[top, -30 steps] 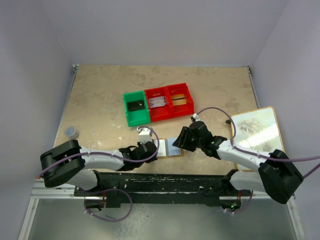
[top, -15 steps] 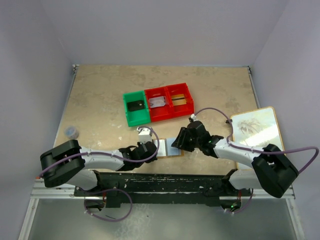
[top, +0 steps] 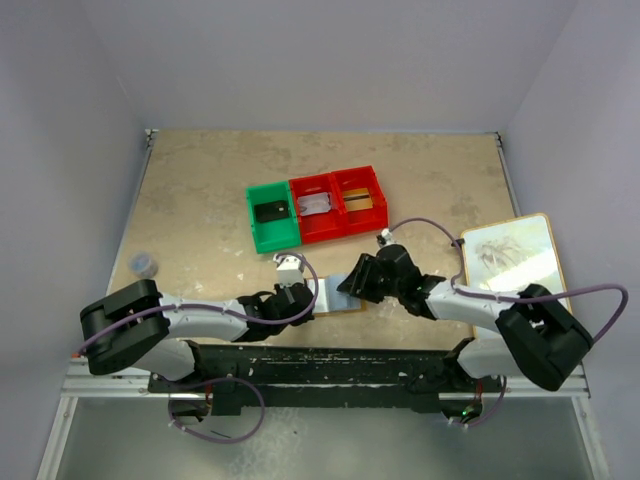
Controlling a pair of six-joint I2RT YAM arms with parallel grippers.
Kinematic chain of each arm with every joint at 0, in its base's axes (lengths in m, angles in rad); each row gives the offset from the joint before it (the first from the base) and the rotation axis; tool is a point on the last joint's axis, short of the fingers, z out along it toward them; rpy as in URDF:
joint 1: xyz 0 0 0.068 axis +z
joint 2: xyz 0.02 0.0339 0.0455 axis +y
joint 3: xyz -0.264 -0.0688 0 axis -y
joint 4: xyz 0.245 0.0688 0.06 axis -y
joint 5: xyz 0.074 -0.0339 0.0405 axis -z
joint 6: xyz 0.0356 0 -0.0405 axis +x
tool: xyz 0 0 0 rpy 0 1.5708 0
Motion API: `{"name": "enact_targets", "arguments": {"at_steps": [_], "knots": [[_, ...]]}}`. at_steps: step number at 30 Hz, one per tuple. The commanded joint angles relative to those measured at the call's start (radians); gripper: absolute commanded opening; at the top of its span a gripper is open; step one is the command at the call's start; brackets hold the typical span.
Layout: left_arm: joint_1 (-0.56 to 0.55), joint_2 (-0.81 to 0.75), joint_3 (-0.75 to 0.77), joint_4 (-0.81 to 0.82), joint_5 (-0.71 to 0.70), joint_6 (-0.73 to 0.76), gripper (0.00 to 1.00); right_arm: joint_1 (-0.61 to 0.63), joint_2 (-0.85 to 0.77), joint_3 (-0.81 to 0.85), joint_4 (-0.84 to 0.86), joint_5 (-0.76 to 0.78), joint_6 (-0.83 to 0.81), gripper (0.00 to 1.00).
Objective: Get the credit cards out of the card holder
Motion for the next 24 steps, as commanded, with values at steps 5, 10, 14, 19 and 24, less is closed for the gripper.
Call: {"name": "enact_targets", "arguments": {"at_steps": [5,10,14,19,24], "knots": [[-0.002,-0.019,-0.003,-0.027,0.003,0.016,0.02,0.0,0.015,-0.034,0.24,-0.088,0.089,0.48],[-0.003,-0.039,-0.007,-0.033,-0.007,0.011,0.02,0.003,0.079,0.016,0.301,-0.155,0.073,0.47],[-0.003,-0.066,-0.014,-0.045,-0.023,0.01,0.02,0.015,0.152,0.057,0.351,-0.207,0.062,0.47],[-0.004,-0.107,-0.037,-0.043,-0.033,0.0,0.02,0.062,0.219,0.134,0.37,-0.225,0.047,0.46],[-0.004,-0.176,-0.078,-0.064,-0.061,-0.04,0.03,0.078,0.293,0.182,0.326,-0.176,0.045,0.45]]}}
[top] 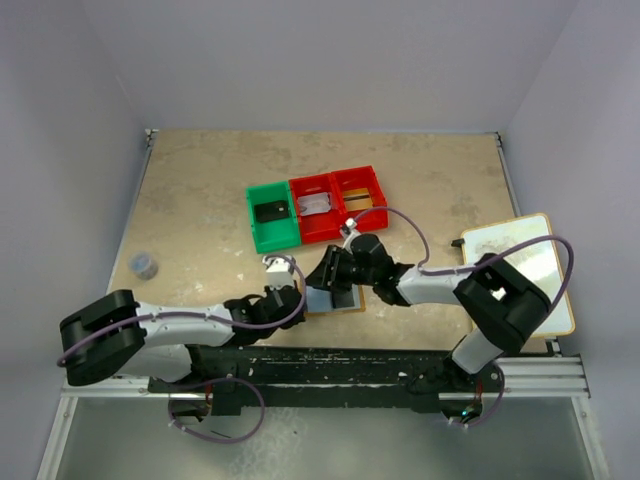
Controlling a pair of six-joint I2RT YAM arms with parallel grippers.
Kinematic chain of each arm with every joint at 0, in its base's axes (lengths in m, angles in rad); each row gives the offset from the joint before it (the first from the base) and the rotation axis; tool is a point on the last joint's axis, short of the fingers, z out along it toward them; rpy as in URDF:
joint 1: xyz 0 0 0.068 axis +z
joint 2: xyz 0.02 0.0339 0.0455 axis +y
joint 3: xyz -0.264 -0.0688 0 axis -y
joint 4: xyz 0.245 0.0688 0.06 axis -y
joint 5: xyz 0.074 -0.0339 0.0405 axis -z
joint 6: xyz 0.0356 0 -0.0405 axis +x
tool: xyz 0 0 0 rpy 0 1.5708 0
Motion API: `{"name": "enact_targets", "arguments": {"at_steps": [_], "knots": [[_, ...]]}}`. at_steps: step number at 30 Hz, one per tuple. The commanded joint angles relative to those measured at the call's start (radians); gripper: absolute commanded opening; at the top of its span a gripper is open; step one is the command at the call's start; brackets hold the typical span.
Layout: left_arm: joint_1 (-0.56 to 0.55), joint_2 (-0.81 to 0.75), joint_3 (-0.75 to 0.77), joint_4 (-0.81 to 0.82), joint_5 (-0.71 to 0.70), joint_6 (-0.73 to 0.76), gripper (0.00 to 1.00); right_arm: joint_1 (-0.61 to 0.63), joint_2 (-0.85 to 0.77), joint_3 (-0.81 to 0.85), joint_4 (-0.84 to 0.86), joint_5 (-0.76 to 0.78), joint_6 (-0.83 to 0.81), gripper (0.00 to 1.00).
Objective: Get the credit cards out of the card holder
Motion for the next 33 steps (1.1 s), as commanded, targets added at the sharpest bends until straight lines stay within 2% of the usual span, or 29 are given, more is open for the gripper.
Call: {"name": "enact_targets", "arguments": {"at_steps": [1,5,8,11,14,20,27,30,33], "knots": [[-0.004,-0.088,-0.042,-0.019,-0.053,-0.048,0.03,0.008,0.044,0.053,0.003,0.019,-0.019,0.44],[-0.007,-0.21,-0.092,-0.066,-0.065,-0.106,0.05,0.008,0.063,0.08,-0.053,0.048,-0.045,0.39],[-0.01,-0.306,-0.1,-0.115,-0.075,-0.116,0.1,0.009,0.04,0.107,-0.113,0.077,-0.078,0.3],[-0.01,-0.386,-0.058,-0.18,-0.097,-0.091,0.18,0.011,-0.02,0.123,-0.184,0.14,-0.102,0.3],[-0.009,-0.394,0.013,-0.215,-0.118,-0.029,0.26,0.012,-0.062,0.143,-0.302,0.204,-0.122,0.3],[0.019,-0.235,0.257,-0.317,-0.17,0.116,0.29,0.01,-0.139,0.094,-0.374,0.266,-0.098,0.26],[0.172,-0.04,0.333,-0.216,0.069,0.221,0.37,0.011,-0.312,-0.027,-0.457,0.362,-0.019,0.28],[0.186,0.082,0.394,-0.204,0.147,0.297,0.39,0.01,-0.399,-0.102,-0.502,0.345,0.026,0.3],[0.187,0.2,0.468,-0.205,0.204,0.364,0.39,0.009,-0.463,-0.171,-0.459,0.321,0.028,0.34]]}}
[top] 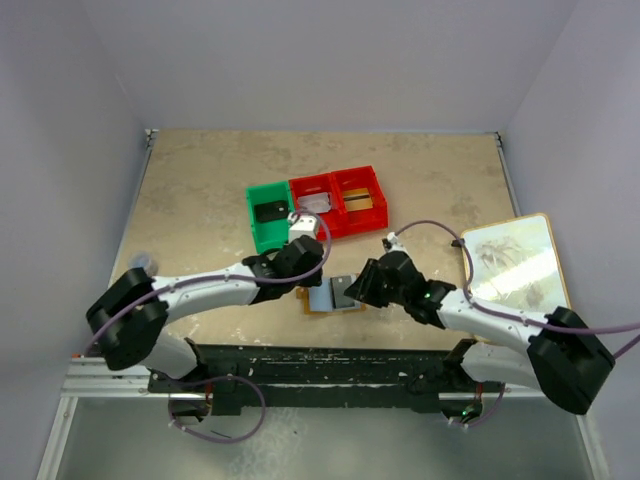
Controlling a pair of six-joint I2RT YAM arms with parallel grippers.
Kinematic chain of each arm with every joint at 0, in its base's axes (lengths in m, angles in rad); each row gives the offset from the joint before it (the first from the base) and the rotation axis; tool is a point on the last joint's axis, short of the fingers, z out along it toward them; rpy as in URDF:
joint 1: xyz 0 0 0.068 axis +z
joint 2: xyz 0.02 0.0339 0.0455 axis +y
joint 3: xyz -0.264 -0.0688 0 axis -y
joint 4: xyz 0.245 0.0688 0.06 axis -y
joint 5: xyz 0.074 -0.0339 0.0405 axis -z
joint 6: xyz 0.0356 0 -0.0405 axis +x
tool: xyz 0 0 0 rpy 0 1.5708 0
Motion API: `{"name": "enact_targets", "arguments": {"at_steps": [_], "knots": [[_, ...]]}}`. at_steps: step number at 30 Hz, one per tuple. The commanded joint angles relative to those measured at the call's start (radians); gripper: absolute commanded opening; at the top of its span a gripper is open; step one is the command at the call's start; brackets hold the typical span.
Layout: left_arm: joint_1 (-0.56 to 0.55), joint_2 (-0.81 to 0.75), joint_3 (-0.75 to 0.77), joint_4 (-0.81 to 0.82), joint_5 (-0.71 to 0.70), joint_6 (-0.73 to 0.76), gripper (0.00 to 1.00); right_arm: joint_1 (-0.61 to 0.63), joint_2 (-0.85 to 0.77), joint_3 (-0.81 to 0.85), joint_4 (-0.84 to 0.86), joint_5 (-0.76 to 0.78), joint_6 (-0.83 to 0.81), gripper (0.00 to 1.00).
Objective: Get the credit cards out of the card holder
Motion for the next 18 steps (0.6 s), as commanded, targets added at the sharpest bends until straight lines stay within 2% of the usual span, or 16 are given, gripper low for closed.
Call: {"name": "enact_targets", "arguments": {"at_steps": [1,7,11,13,18], "knots": [[0.002,0.127,0.124,0.049,0.125,0.141,0.39,0.004,-0.085,-0.085,0.01,-0.011,0.038,0.36],[0.005,0.187,0.141,0.073,0.112,0.213,0.4,0.007,-0.116,-0.201,0.155,-0.143,0.09,0.42],[0.005,0.254,0.152,0.039,0.092,0.249,0.37,0.007,-0.085,-0.211,0.187,-0.147,0.103,0.43],[0.005,0.257,0.128,0.063,0.109,0.256,0.36,0.007,-0.048,-0.205,0.198,-0.176,0.11,0.45],[0.004,0.24,0.048,0.093,0.156,0.23,0.3,-0.003,0.023,-0.16,0.209,-0.129,0.12,0.45]]}}
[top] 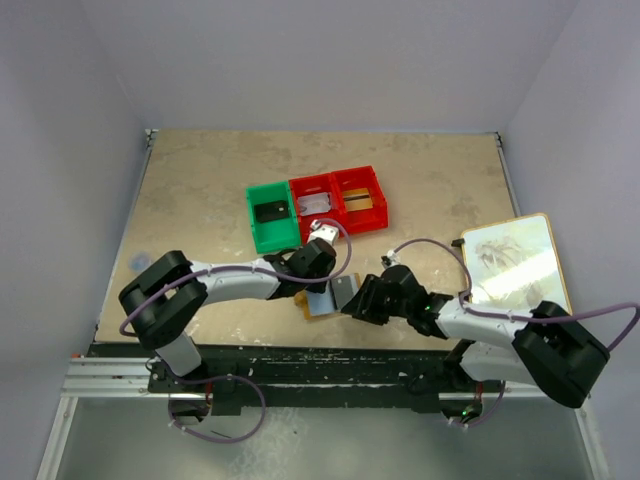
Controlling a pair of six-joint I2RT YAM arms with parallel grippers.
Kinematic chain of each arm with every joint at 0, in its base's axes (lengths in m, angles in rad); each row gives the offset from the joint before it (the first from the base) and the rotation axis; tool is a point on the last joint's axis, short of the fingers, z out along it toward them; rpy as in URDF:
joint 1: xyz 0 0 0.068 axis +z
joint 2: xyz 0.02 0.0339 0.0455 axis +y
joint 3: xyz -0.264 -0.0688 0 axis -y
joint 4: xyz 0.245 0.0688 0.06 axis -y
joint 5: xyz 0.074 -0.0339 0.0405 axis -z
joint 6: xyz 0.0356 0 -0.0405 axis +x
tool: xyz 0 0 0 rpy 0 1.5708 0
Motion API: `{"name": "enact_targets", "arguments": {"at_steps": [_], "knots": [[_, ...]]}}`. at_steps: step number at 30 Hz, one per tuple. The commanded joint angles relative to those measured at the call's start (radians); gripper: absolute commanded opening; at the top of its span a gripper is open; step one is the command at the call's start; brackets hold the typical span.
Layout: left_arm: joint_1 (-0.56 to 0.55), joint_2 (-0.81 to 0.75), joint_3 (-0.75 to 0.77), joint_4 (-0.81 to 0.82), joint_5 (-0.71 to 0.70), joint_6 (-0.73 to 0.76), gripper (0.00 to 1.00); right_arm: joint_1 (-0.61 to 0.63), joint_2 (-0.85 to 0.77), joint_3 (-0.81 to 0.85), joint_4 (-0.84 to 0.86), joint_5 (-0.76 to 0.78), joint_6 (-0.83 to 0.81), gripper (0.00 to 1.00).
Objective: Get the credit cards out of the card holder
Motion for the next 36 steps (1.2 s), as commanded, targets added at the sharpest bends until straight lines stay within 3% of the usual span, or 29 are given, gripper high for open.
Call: {"name": "enact_targets", "arguments": {"at_steps": [1,8,22,26,30,33,36], "knots": [[0.004,-0.031,-0.072,0.055,0.053,-0.002,0.28,-0.015,0.046,0.049,0.055,0.022,0.02,0.46],[-0.031,-0.128,-0.264,0.209,0.161,-0.132,0.24,-0.131,0.1,0.07,0.134,-0.065,-0.054,0.47],[-0.336,-0.048,-0.257,0.399,0.012,-0.377,0.22,-0.144,0.23,0.323,-0.161,-0.016,-0.355,0.48],[-0.381,-0.02,-0.229,0.367,-0.032,-0.395,0.21,-0.144,0.219,0.398,-0.375,0.164,-0.399,0.5],[-0.401,-0.092,-0.264,0.332,-0.099,-0.424,0.22,-0.145,0.15,0.445,-0.52,0.294,-0.397,0.5],[-0.401,-0.216,-0.295,0.266,-0.157,-0.418,0.27,-0.144,0.055,0.428,-0.504,0.256,-0.353,0.5],[-0.4,-0.346,-0.28,0.142,-0.211,-0.357,0.35,-0.144,-0.082,0.307,-0.327,0.155,-0.275,0.49]]}}
